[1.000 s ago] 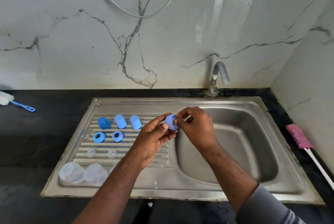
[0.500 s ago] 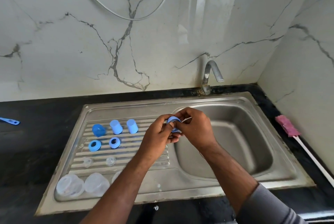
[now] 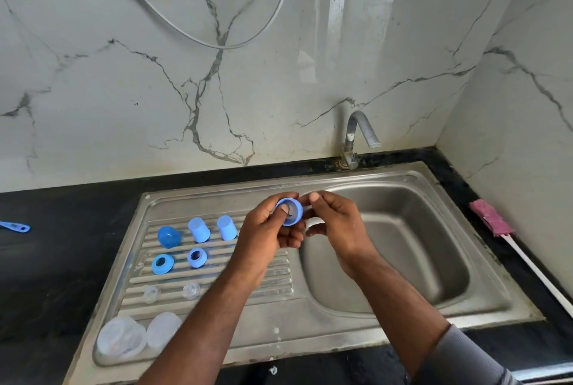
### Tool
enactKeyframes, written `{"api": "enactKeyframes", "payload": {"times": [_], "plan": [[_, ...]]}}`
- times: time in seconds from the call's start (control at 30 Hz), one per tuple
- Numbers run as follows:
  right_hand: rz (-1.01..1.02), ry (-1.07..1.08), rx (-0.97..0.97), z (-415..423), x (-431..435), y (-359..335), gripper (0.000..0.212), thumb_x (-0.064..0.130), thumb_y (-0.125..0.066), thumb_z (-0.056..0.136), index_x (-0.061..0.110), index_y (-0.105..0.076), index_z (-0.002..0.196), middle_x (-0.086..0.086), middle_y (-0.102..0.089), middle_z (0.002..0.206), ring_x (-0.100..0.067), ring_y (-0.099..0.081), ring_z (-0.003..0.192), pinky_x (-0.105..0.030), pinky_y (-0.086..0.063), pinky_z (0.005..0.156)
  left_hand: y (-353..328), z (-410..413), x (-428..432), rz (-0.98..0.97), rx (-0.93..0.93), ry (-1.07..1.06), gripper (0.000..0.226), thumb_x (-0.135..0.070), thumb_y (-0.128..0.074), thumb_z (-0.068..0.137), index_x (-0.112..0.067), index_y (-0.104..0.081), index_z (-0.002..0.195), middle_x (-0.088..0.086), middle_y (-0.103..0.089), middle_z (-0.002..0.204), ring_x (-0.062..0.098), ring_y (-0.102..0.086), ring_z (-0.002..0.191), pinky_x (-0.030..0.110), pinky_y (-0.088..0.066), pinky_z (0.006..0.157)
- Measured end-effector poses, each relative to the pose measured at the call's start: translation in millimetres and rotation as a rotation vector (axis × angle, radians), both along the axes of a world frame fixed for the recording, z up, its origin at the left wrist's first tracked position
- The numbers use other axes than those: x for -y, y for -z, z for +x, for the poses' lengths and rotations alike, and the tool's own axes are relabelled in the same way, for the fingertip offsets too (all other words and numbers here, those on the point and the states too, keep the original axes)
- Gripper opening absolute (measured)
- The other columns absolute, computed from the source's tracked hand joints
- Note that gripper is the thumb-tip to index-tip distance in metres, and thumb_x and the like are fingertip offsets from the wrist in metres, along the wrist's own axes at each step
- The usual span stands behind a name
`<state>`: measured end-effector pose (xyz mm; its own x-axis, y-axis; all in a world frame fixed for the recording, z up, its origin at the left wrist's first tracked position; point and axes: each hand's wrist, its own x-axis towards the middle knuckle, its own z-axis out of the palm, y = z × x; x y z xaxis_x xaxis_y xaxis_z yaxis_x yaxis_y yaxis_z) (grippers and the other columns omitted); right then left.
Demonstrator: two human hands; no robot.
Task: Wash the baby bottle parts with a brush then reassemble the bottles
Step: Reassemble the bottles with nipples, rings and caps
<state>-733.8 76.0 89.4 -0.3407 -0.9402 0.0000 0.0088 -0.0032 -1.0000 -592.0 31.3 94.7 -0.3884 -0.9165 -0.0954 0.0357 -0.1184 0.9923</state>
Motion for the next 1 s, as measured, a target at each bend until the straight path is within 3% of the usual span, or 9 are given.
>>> {"api": "enactKeyframes", "payload": {"times": [0.17,0.3,0.4,0.47,0.6,0.73,0.9,1.0], "plan": [[-0.028,-0.172,0.086,4,-4,-2,0.02,0.007,-0.064,0.096,0.01,-0.073,0.113,-0.01,-0.068,0.076,-0.021,-0.063,0.072,-0.039,-0.057,0.073,-1,5,-2,0.112,-0.137,0.032,0.02,-0.014,-0.048,0.105,-0.022,-0.063,0.117,0.018,-0.063,0.073,0.022,-0.055,0.052,0.026,-0.043,0.046],[-0.078,-0.082,0.096,7,-4,-6,0.015,0.006,-0.073,0.089,0.005,-0.076,0.104,-0.013,-0.072,0.079,-0.02,-0.063,0.068,-0.043,-0.056,0.075,-6,9,-4,0.125,-0.088,0.086,0.021,-0.011,-0.051,0.101,-0.024,-0.064,0.112,0.02,-0.065,0.075,0.026,-0.056,0.053,0.025,-0.04,0.045],[-0.093,0.006,-0.028,7,-5,-8,0.013,0.005,-0.076,0.086,0.007,-0.077,0.099,-0.006,-0.076,0.086,-0.012,-0.067,0.072,-0.027,-0.056,0.069,-7,16,-3,0.146,-0.14,0.102,0.026,-0.015,-0.051,0.101,-0.021,-0.068,0.12,0.015,-0.074,0.107,0.031,-0.071,0.087,0.034,-0.057,0.067],[-0.12,0.024,-0.12,9,-4,-9,0.015,0.004,-0.077,0.085,0.009,-0.077,0.099,-0.002,-0.077,0.09,-0.011,-0.072,0.081,-0.026,-0.058,0.076,-5,19,-4,0.132,-0.242,0.097,0.032,-0.022,-0.049,0.101,-0.017,-0.064,0.128,0.011,-0.072,0.12,0.027,-0.069,0.107,0.036,-0.059,0.079],[-0.227,0.059,-0.404,13,-4,-12,0.016,0.01,-0.079,0.084,0.016,-0.076,0.098,0.006,-0.073,0.096,-0.008,-0.07,0.089,-0.022,-0.057,0.079,-3,20,-4,-0.145,-0.183,0.017,0.043,-0.009,-0.072,0.083,-0.018,-0.065,0.124,0.002,-0.073,0.112,0.017,-0.068,0.102,0.029,-0.058,0.079],[-0.326,0.094,-0.618,15,-2,-17,0.011,0.009,-0.078,0.085,0.012,-0.074,0.095,0.006,-0.074,0.107,-0.003,-0.069,0.096,-0.011,-0.052,0.075,-2,20,0,-0.178,-0.188,-0.05,0.045,-0.006,-0.082,0.076,-0.018,-0.068,0.117,0.007,-0.073,0.112,0.021,-0.069,0.104,0.037,-0.059,0.088],[-0.418,0.184,-0.777,21,-4,-20,0.003,0.008,-0.072,0.089,0.008,-0.071,0.092,0.003,-0.076,0.096,-0.009,-0.071,0.087,-0.025,-0.057,0.072,-3,12,-2,-0.163,-0.211,-0.118,0.043,-0.007,-0.08,0.077,-0.017,-0.067,0.117,0.008,-0.073,0.114,0.019,-0.07,0.1,0.036,-0.058,0.089],[-0.409,0.186,-0.803,19,-6,-24,0.004,0.01,-0.072,0.09,0.009,-0.068,0.09,0.003,-0.076,0.094,-0.011,-0.072,0.085,-0.033,-0.058,0.069,-5,14,1,-0.121,-0.251,-0.046,0.045,-0.015,-0.086,0.075,-0.02,-0.07,0.116,0.01,-0.073,0.114,0.028,-0.069,0.107,0.041,-0.057,0.093]]}}
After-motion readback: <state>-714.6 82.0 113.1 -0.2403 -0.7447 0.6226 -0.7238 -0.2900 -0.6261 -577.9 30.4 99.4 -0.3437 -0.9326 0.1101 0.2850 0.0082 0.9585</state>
